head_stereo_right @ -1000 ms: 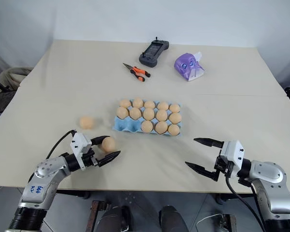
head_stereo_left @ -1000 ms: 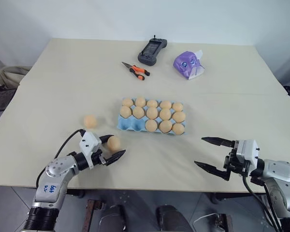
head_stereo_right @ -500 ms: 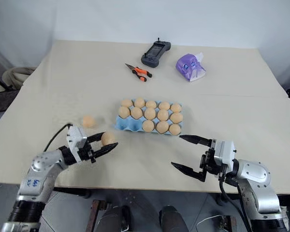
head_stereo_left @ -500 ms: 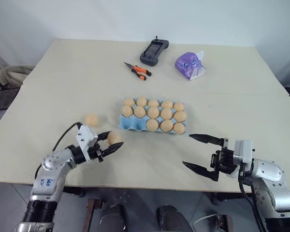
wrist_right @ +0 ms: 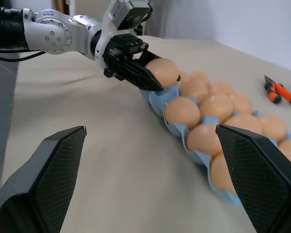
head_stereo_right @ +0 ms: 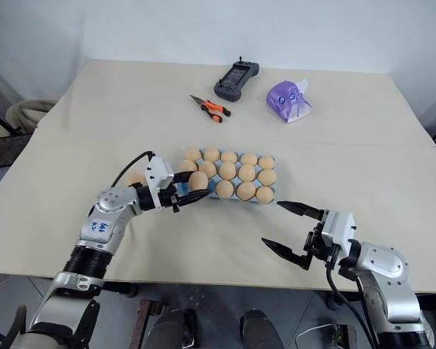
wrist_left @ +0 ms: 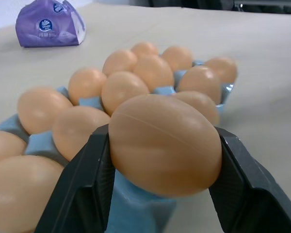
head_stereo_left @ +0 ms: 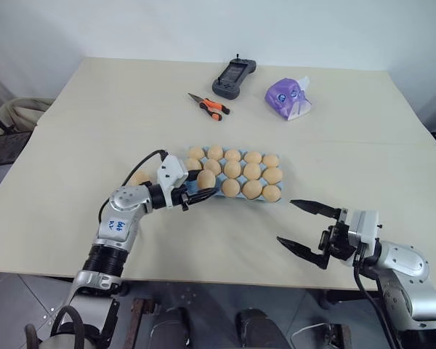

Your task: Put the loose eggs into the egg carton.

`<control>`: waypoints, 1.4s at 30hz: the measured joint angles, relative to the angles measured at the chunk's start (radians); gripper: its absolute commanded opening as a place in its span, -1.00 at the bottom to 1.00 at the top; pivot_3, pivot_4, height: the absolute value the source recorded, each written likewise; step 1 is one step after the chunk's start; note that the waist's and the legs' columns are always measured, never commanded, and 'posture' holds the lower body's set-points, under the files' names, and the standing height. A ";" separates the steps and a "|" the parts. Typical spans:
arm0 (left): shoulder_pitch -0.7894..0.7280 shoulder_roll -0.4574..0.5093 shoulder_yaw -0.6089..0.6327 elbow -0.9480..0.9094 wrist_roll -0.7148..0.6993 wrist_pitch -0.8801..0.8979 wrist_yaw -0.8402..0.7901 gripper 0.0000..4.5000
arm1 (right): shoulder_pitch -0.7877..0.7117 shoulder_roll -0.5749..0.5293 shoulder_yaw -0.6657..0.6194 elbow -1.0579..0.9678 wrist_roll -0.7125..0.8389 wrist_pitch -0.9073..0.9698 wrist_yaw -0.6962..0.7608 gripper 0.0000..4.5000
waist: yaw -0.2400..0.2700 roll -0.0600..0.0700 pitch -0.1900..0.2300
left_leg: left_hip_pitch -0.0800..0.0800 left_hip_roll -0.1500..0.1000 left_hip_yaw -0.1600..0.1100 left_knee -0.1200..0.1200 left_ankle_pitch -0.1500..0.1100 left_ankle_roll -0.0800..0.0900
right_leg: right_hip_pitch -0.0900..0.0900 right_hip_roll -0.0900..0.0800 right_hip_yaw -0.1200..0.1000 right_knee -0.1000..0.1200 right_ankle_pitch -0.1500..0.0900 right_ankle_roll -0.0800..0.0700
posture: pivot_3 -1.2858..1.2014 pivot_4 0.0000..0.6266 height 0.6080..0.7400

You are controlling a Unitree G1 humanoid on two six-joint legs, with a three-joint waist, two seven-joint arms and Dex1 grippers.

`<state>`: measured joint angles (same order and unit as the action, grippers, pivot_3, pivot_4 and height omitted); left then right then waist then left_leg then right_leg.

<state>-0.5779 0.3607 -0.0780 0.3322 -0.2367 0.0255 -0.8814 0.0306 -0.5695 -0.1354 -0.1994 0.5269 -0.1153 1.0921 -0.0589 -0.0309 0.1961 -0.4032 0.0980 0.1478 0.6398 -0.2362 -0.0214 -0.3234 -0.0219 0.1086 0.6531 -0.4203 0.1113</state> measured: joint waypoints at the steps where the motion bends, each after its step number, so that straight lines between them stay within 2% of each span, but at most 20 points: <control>1: 0.000 -0.007 0.000 0.002 0.002 -0.007 0.001 0.61 | 0.002 0.002 0.000 -0.006 0.000 0.000 -0.007 1.00 | 0.001 0.000 0.000 | 0.000 0.000 0.000 0.000 0.000 0.000 | 0.000 0.001 0.000 0.000 0.000 0.000 | 0.03 -0.52 1.00; 4: 0.000 -0.013 0.001 0.007 0.004 -0.026 0.005 0.98 | 0.016 0.004 0.000 -0.023 0.000 -0.001 -0.019 1.00 | 0.004 0.000 0.000 | 0.000 0.001 0.000 0.001 0.000 0.000 | 0.000 0.002 0.000 0.000 0.000 0.000 | 0.03 -0.52 1.00; 10: 0.046 0.012 0.046 -0.061 -0.011 -0.039 0.023 0.98 | 0.010 0.011 0.012 -0.027 -0.001 -0.001 -0.026 1.00 | -0.001 0.000 0.000 | 0.000 0.001 0.000 0.005 0.000 0.000 | 0.001 0.002 0.001 0.003 0.000 0.000 | 0.03 -0.52 1.00; 19: 0.408 0.166 0.340 -0.308 -0.107 -0.024 0.093 0.98 | -0.090 0.035 0.041 0.015 0.015 -0.011 0.037 1.00 | -0.002 0.000 0.000 | 0.000 0.002 -0.001 0.004 -0.001 0.000 | 0.002 -0.004 -0.001 0.002 0.000 -0.001 | 0.03 -0.52 1.00; 25: 0.598 0.160 0.499 -0.364 -0.126 0.012 0.214 0.98 | -0.089 0.034 0.051 0.112 0.014 -0.060 0.138 1.00 | 0.006 -0.001 0.000 | 0.000 0.000 -0.002 0.004 -0.007 0.006 | 0.004 -0.007 -0.003 0.000 0.000 0.000 | 0.03 -0.52 1.00; 29: 0.675 0.121 0.522 -0.408 -0.146 0.044 0.272 0.98 | -0.092 0.034 0.051 0.184 0.013 -0.117 0.202 1.00 | 0.003 -0.001 0.000 | 0.000 0.000 -0.002 0.004 -0.008 0.006 | 0.005 -0.007 -0.003 0.000 0.000 0.000 | 0.03 -0.52 1.00; 35: 0.684 0.107 0.518 -0.445 -0.152 0.076 0.326 0.98 | -0.106 0.034 0.046 0.288 0.004 -0.175 0.225 1.00 | 0.003 -0.001 0.000 | 0.001 0.002 -0.002 0.004 -0.008 0.005 | 0.004 -0.005 -0.003 -0.001 0.001 -0.002 | 0.03 -0.52 1.00; 42: 0.521 0.113 0.420 -0.430 -0.138 0.152 0.359 0.98 | -0.112 0.053 0.042 0.327 -0.011 -0.215 0.202 1.00 | 0.003 -0.001 0.000 | 0.000 0.001 -0.001 0.004 -0.007 0.002 | 0.004 -0.004 -0.003 -0.002 0.001 -0.002 | 0.03 -0.52 1.00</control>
<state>-0.0572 0.4734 0.3423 -0.0981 -0.3748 0.1773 -0.5221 -0.0810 -0.5165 -0.0937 0.1278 0.5158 -0.3303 1.2940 -0.0560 -0.0318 0.1959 -0.4028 0.0993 0.1464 0.6441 -0.2427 -0.0195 -0.3192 -0.0263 0.1054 0.6515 -0.4194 0.1097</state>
